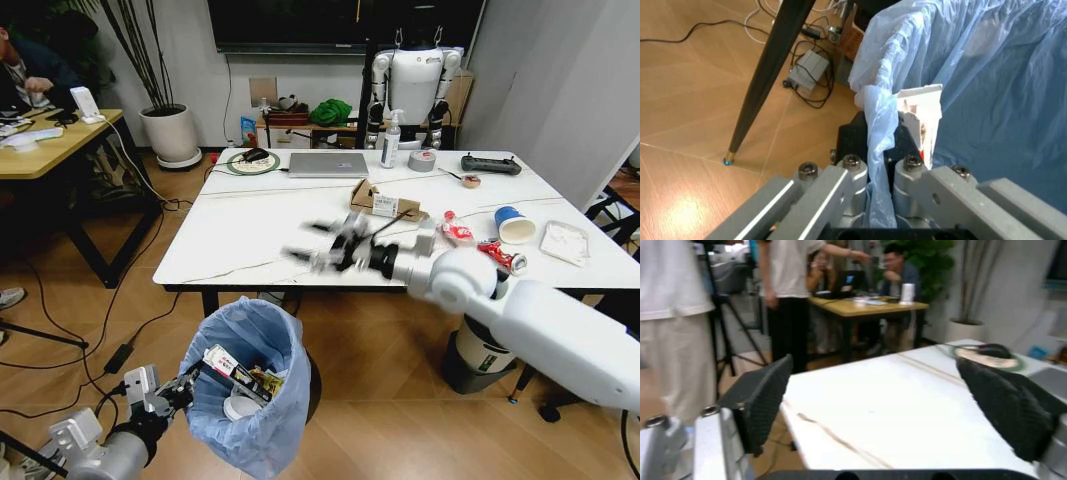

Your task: Pick up the trash bin and place the trash from the table into it.

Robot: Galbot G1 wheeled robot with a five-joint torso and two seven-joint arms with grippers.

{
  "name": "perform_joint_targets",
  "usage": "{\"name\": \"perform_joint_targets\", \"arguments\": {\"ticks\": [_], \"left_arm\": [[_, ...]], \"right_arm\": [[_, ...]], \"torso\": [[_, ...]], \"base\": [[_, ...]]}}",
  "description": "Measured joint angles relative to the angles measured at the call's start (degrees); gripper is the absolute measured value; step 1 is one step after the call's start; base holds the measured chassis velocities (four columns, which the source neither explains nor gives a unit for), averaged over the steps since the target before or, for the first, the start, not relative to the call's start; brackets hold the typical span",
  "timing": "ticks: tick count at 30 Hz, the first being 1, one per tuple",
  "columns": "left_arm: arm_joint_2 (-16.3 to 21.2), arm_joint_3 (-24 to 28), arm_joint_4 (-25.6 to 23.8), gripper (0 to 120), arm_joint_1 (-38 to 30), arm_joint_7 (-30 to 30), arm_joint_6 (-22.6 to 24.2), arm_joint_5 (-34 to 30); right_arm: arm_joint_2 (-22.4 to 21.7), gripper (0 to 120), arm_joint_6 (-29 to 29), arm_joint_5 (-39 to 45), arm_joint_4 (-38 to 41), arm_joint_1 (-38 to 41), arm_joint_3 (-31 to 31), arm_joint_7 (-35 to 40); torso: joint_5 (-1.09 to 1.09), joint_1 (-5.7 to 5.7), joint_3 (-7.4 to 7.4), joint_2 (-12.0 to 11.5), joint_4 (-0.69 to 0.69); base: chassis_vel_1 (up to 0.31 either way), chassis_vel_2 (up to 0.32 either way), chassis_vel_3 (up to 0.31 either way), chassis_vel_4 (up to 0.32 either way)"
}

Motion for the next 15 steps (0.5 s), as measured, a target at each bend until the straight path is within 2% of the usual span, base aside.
{"name": "perform_joint_targets", "arguments": {"ticks": [3,5,6,7,12,14,15], "left_arm": [[0.1,-0.2,-0.1,0,0.2,0.2,-0.1,0.1],[0.3,-0.2,-0.1,0,0.2,0.2,-0.1,0.1],[0.3,-0.2,-0.2,0,0.2,0.2,-0.1,0.1],[0.3,-0.2,-0.2,0,0.2,0.2,-0.1,0.1],[0.6,0.3,-0.3,0,-0.1,0.2,-0.2,0.1],[0.6,0.4,-0.3,0,-0.2,0.2,-0.2,0.1],[0.9,0.6,-0.2,0,-0.4,0.2,-0.2,0.0]], "right_arm": [[0.2,99,-0.9,-1.8,-5.9,0.3,2.4,-2.3],[0.5,100,-1.1,-4.0,-10.8,2.2,2.5,-6.2],[0.7,100,-1.1,-5.2,-14.5,3.9,2.1,-8.8],[0.7,100,-1.1,-5.2,-14.5,3.9,2.1,-8.8],[2.1,100,-1.2,-8.7,-26.6,8.8,0.5,-17.5],[2.1,100,-1.2,-9.1,-27.5,9.1,0.5,-17.9],[2.4,100,-0.9,-10.6,-30.6,9.8,0.5,-19.2]], "torso": [[-0.01,0.00,0.00,0.0,-0.01],[0.02,0.00,0.00,0.0,0.01],[-0.01,0.00,0.00,0.0,-0.04],[-0.01,0.00,0.00,0.0,-0.04],[0.00,0.00,0.00,0.0,0.03],[0.01,0.00,0.00,0.0,0.03],[0.01,0.00,0.00,0.0,0.01]], "base": [[0.000,0.000,0.000,0.000],[0.000,0.000,0.000,0.000],[0.000,0.000,0.000,0.000],[0.000,0.000,0.000,0.000],[0.000,0.000,0.000,0.000],[0.000,0.000,0.000,0.000],[0.000,0.000,0.000,0.000]]}}
